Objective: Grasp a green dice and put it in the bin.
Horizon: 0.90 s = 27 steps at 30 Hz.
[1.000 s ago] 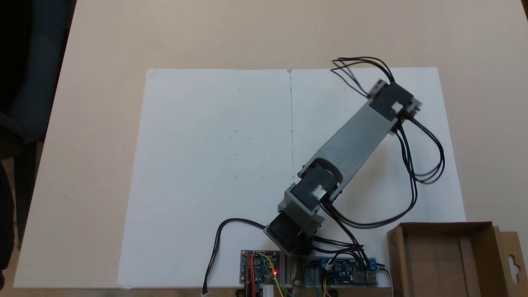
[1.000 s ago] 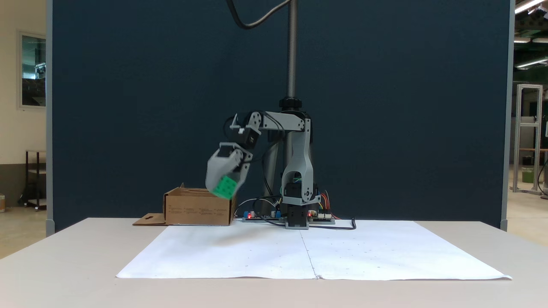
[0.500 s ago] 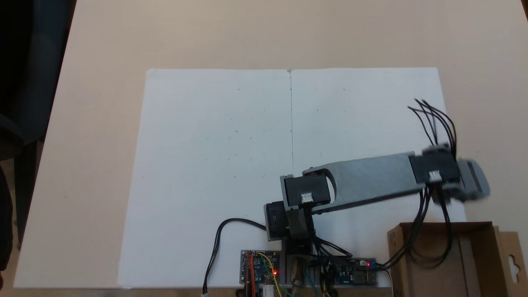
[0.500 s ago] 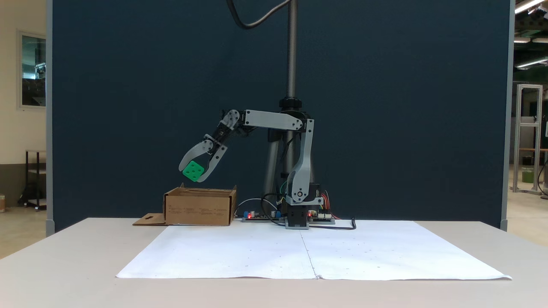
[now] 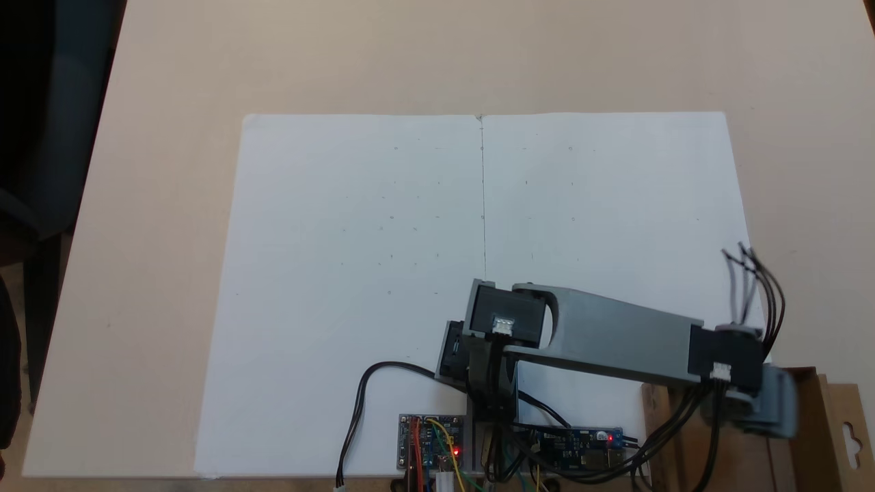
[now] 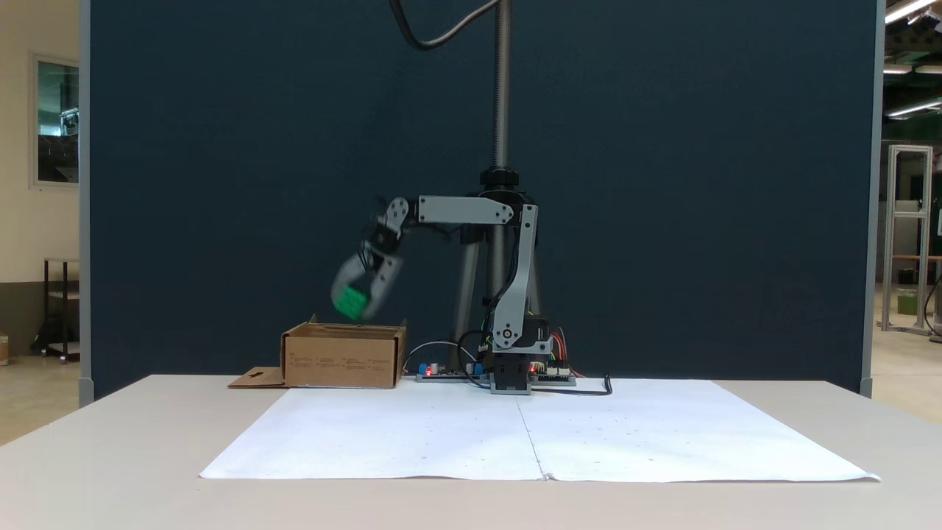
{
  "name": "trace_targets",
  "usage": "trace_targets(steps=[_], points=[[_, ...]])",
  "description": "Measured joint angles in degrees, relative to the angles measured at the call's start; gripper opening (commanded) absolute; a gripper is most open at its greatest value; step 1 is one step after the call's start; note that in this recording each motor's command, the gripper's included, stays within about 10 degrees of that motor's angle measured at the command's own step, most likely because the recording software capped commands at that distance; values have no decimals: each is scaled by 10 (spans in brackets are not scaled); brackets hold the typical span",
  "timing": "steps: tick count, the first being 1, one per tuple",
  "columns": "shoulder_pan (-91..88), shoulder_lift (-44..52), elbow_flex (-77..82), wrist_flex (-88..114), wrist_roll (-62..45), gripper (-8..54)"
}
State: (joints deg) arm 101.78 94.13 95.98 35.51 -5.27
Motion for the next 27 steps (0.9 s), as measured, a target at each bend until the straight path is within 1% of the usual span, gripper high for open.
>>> trace_targets(steps=[3, 4, 5, 6, 8, 9, 17, 20, 21, 23, 27], points=[[0, 3, 14, 4, -24, 128], [0, -2, 14, 4, -30, 212], [-2, -6, 15, 4, -34, 321], [-4, -10, 15, 4, -36, 335], [-4, -16, 15, 4, -38, 415], [-5, -16, 15, 4, -38, 440], [-14, -26, 15, -34, -35, 435], [-32, -25, 11, -101, 19, 421], [-76, -25, -42, -140, 77, 421], [-98, -23, -64, -151, 95, 421], [-238, -14, -76, -175, 110, 426]])
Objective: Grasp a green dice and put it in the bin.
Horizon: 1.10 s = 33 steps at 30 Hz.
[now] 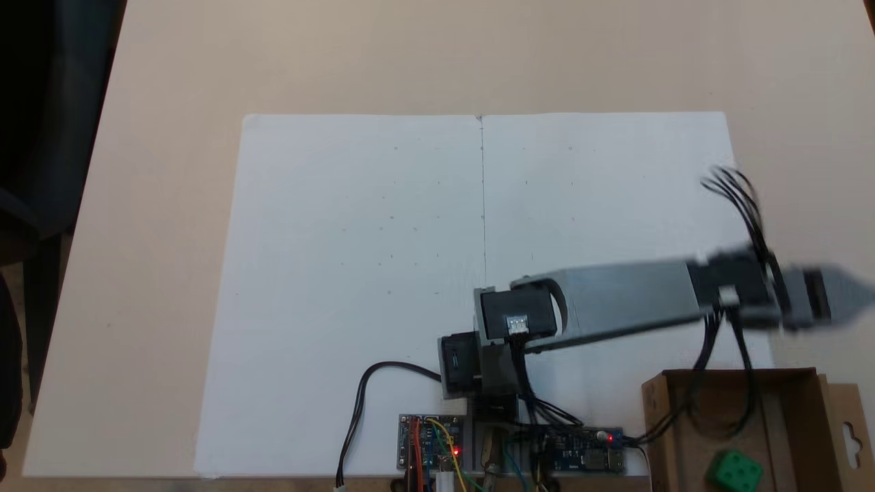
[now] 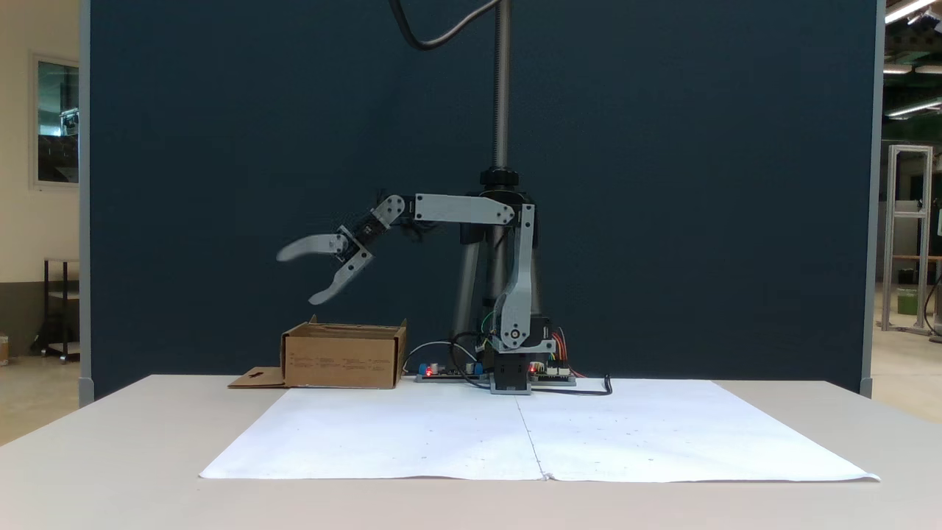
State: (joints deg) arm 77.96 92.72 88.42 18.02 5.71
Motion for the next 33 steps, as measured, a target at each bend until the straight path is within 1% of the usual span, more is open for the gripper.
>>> trace_targets(steps=[6, 11, 15, 18, 24, 29, 33], points=[[-164, 29, 0, -1, 0, 435], [-315, 85, 35, -1, 1, 435], [-450, 126, 93, -1, 0, 434], [-555, 175, 149, -1, 1, 433], [-732, 268, 299, -3, 1, 435], [-806, 354, 417, -83, 1, 433], [-815, 359, 468, -156, 0, 432]])
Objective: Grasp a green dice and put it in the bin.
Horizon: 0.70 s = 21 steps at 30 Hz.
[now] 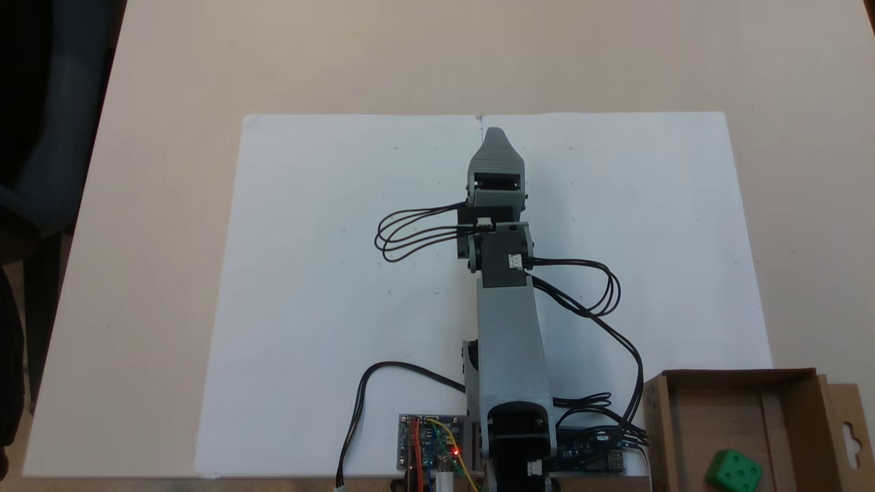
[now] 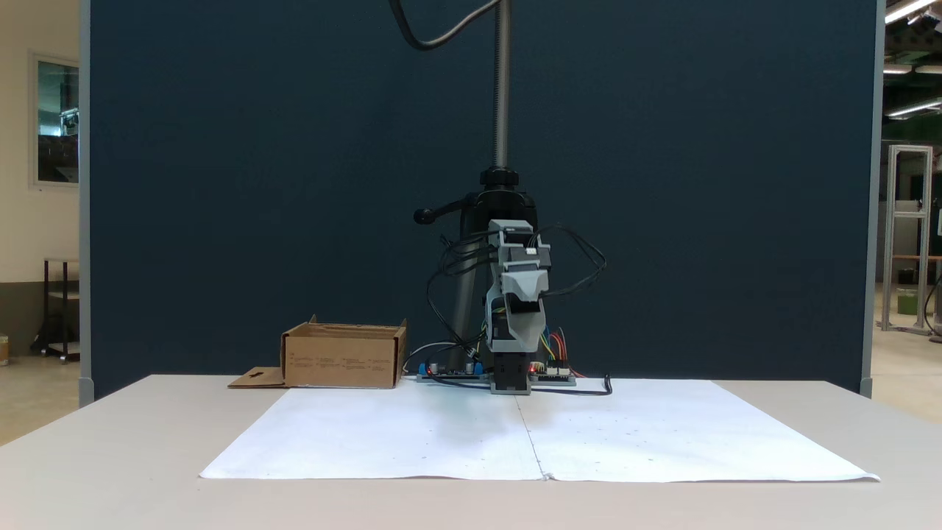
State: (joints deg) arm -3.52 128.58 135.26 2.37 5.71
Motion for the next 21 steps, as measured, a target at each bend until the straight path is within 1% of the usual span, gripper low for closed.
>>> trace_targets(steps=[7, 14, 18, 21], points=[[7, 6, 78, -124, -2, 432], [12, 6, 224, -246, -12, 432], [13, 6, 244, -316, -21, 432], [13, 7, 297, -374, -35, 432]])
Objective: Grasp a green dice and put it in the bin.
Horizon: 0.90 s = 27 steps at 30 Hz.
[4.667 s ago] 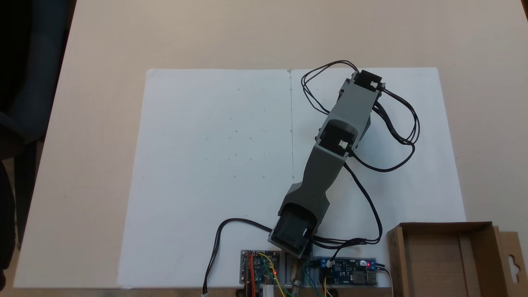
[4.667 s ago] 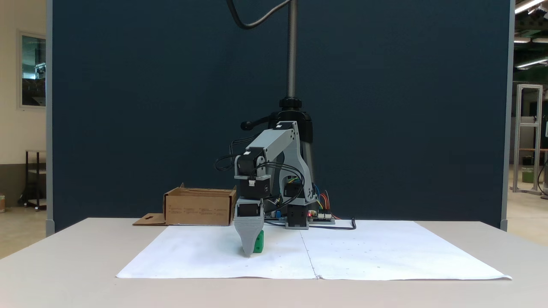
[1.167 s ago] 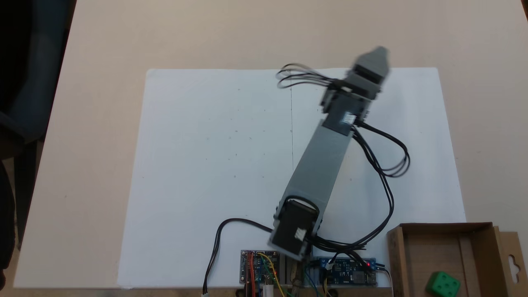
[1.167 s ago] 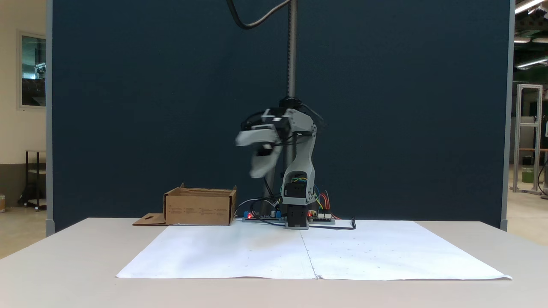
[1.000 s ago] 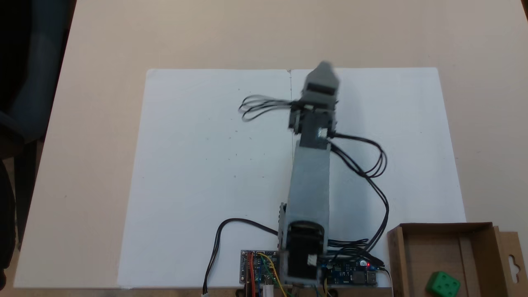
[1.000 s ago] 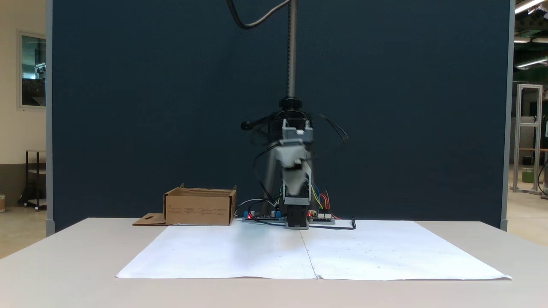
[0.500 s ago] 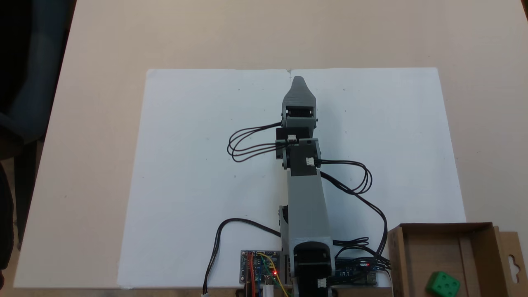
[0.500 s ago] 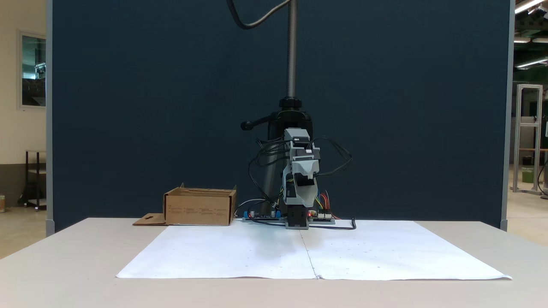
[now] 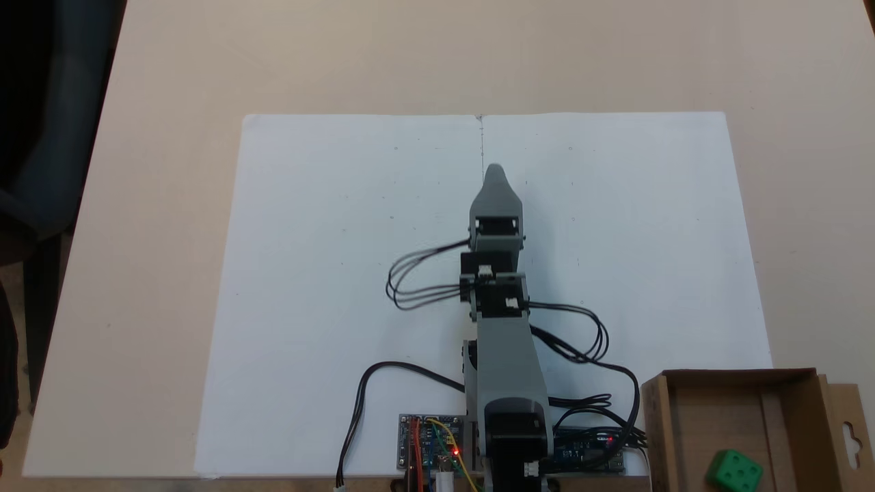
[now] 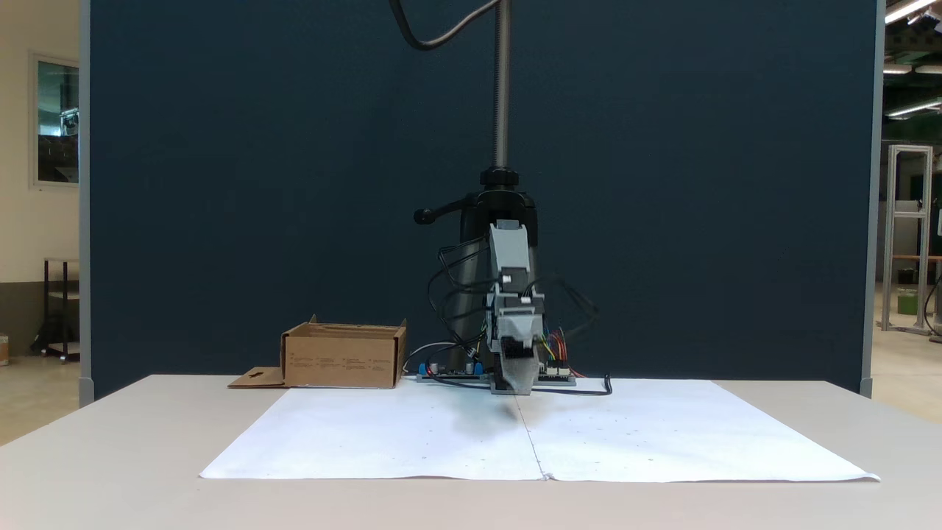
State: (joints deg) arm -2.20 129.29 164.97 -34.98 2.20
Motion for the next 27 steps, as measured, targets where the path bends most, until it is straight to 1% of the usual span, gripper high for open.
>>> trace_targets(steps=[7, 27], points=[[0, -1, 98, -129, -50, 431], [19, -1, 101, -337, -71, 432]])
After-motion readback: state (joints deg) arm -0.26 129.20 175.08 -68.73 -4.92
